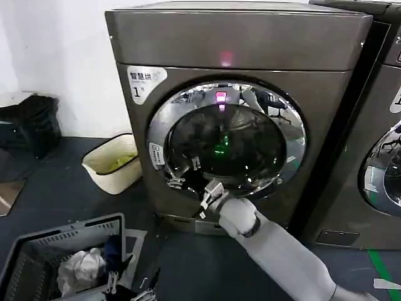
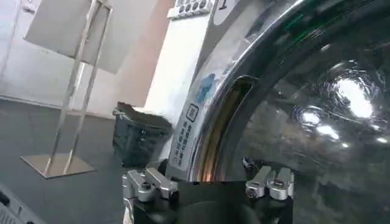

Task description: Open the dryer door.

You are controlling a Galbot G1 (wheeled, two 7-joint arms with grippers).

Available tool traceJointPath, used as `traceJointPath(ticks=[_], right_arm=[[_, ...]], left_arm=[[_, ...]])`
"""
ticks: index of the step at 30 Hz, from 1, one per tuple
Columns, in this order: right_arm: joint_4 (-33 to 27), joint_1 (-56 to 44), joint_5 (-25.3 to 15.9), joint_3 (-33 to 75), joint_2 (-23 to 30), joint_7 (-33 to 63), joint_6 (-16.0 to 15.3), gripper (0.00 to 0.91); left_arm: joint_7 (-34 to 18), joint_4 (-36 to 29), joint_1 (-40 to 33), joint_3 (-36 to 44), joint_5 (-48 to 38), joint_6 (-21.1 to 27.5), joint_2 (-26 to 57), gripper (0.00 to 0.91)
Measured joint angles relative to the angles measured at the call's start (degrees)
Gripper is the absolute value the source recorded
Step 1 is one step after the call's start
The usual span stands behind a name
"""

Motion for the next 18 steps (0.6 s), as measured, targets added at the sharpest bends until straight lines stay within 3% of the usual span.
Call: traceJointPath(ticks=[18], right_arm=[[-5.8, 3.6, -1.2, -2.8, 5.4, -0.7, 0.2, 0.907]], left_arm=[[0.0, -0.2, 0.2, -0.1, 0.0, -0.1, 0.1, 0.907]])
